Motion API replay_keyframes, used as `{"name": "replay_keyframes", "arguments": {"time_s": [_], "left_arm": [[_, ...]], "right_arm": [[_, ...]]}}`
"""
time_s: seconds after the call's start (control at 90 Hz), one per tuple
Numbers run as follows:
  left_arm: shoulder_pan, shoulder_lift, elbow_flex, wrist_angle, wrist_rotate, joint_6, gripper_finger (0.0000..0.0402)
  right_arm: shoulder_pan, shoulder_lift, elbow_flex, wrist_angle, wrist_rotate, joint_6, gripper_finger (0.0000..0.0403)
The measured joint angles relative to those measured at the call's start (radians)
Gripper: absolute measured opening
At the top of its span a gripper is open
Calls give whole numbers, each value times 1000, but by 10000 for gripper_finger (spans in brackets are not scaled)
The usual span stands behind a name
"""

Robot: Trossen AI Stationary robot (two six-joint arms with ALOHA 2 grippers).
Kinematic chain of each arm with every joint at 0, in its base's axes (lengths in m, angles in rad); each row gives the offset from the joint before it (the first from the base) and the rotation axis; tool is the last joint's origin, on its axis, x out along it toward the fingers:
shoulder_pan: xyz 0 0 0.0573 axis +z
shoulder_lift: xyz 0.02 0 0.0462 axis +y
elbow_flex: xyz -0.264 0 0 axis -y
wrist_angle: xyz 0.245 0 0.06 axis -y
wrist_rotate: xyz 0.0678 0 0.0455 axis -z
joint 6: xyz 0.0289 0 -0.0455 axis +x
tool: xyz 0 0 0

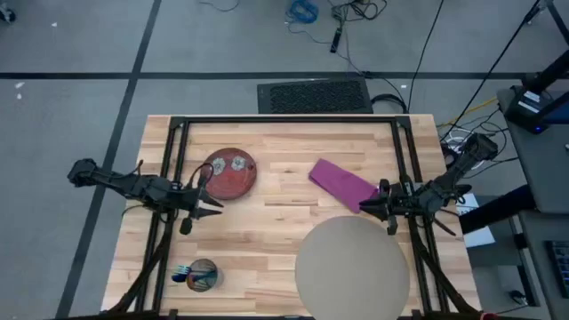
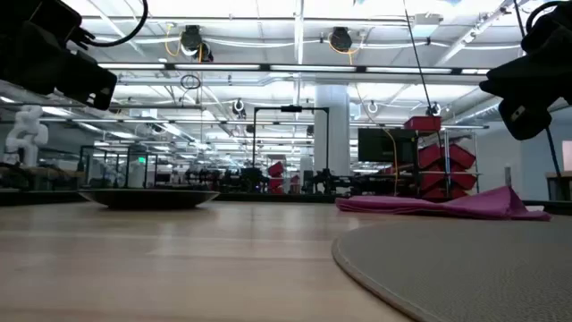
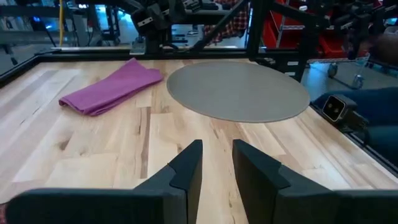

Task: Set table place
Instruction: Move the blue cup to the top left of the table

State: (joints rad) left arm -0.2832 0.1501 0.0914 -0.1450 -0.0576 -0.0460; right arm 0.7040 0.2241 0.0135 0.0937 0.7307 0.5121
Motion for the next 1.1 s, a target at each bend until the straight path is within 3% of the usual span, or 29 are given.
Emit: {"name": "replay_keyframes", "arguments": {"time_s": [0.8, 0.911, 1.1], "left_arm": [[0, 0, 0, 1, 0, 0, 75], [0, 0, 0, 10, -3, -91, 75], [0, 0, 0, 32, -256, -250, 75]], "right_arm": [[-24, 0, 0, 7, 6, -31, 59], [-24, 0, 0, 6, 6, -61, 59], [-24, 0, 0, -7, 8, -78, 59]]}}
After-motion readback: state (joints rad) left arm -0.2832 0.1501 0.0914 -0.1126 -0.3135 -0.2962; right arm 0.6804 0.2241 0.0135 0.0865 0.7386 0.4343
